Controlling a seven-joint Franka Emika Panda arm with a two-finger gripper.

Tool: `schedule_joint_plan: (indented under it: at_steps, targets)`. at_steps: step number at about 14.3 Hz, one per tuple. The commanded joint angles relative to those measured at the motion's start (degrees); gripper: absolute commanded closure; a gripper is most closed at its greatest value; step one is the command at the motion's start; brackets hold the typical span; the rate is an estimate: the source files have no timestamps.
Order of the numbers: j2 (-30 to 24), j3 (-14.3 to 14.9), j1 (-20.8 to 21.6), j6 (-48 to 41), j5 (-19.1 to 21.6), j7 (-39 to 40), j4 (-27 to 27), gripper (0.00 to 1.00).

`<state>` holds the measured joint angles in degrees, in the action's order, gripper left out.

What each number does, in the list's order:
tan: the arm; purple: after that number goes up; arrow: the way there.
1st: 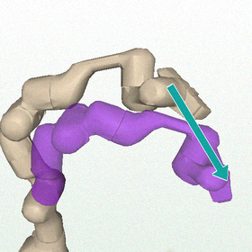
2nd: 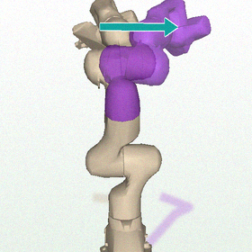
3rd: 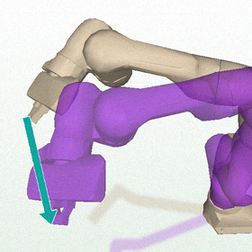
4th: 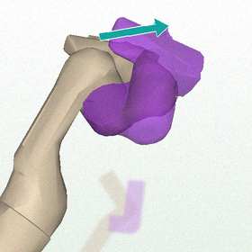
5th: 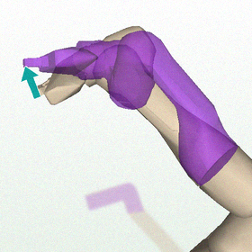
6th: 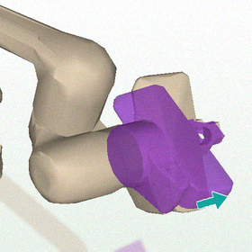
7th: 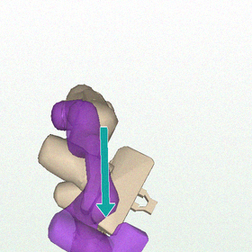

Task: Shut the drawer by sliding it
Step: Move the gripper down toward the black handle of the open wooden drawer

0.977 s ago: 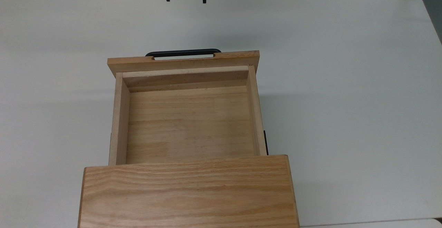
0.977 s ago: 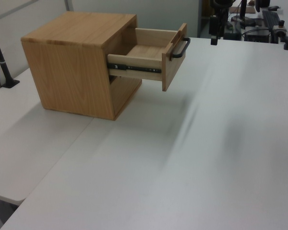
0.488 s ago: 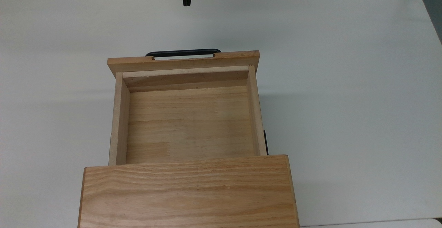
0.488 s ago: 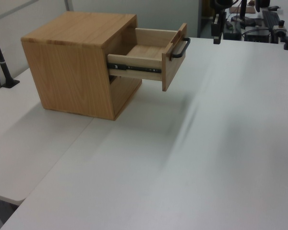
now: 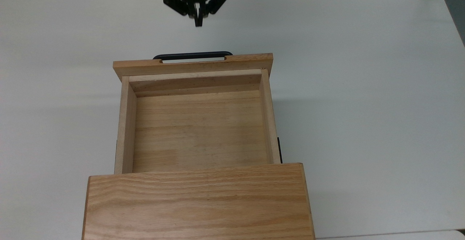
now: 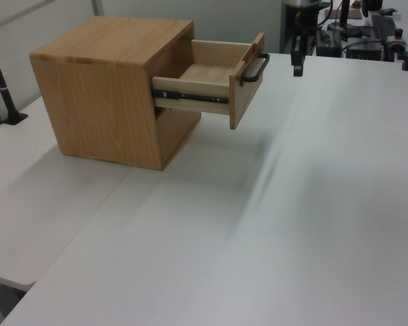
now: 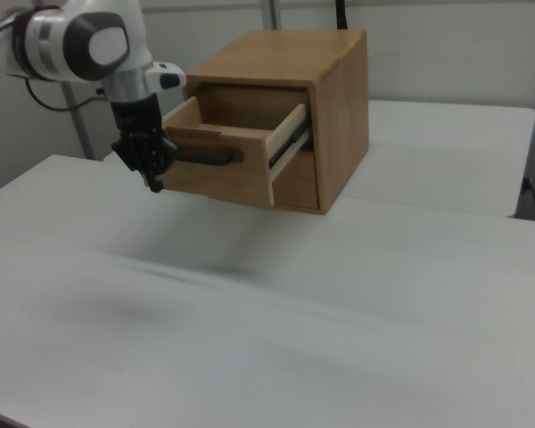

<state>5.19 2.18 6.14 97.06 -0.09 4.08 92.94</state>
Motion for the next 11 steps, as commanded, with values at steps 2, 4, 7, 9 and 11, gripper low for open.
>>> schedule_joint_plan:
  at_steps: [2, 4, 7, 9, 11]
  targets:
    - [4.65, 0.20, 0.18, 6.11, 0.79, 2.07, -0.83, 1.00]
    - [6.23, 0.20, 0.18, 9.00, 0.79, 1.90, -0.92, 1.00]
    - [8.69, 0.20, 0.18, 12.35, 0.88, 1.63, -2.41, 1.00]
    - [11.50, 0.20, -0.08, 13.58, 1.06, 1.46, -5.65, 1.00]
    - [15.36, 0.20, -0.25, 14.46, 1.06, 1.37, -10.48, 1.00]
